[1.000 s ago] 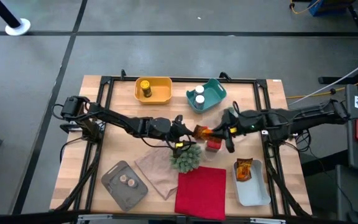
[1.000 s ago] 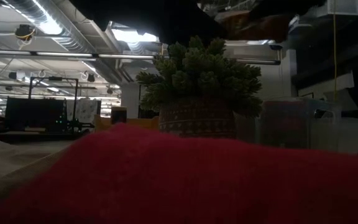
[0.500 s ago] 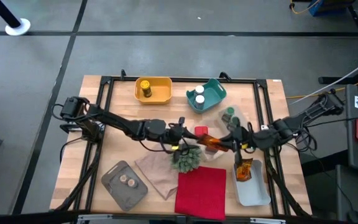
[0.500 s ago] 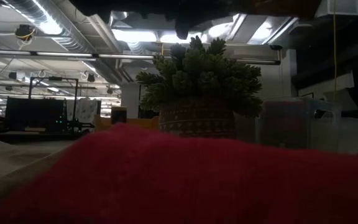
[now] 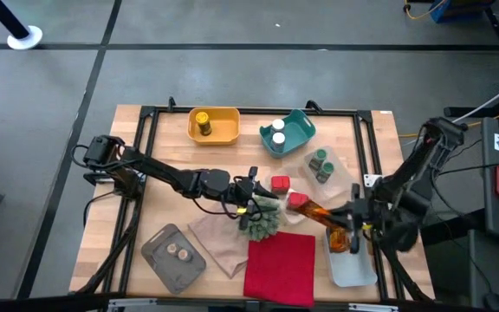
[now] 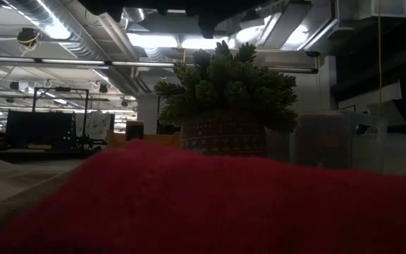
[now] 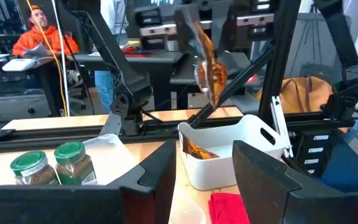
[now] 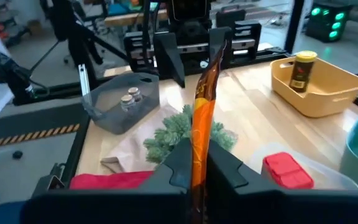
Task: Sort spices by type
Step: Put the orange seasoning pack into the gray bin
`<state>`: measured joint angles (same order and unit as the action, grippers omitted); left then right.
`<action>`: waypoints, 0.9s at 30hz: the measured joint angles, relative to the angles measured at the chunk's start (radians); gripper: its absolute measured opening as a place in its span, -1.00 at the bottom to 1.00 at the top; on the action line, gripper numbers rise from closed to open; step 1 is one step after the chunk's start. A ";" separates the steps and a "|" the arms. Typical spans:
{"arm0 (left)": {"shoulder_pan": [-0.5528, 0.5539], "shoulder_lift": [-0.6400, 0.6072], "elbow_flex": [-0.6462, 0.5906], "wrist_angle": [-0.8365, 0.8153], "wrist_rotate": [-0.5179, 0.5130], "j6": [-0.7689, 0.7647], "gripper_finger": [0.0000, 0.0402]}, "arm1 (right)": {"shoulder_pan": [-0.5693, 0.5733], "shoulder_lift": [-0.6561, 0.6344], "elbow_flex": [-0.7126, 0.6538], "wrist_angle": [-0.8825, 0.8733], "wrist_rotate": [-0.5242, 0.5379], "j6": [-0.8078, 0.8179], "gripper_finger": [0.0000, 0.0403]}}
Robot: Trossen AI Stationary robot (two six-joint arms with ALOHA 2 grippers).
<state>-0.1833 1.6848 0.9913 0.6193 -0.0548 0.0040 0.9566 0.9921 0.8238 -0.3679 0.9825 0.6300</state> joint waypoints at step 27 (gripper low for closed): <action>0.001 0.000 0.000 -0.002 -0.001 -0.057 -0.30 | 0.437 0.380 0.001 -0.253 0.272 0.491 -0.90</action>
<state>-0.1825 1.6852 0.9913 0.6174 -0.0553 -0.0530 1.3931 1.3723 0.8252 -0.6208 1.2540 1.1212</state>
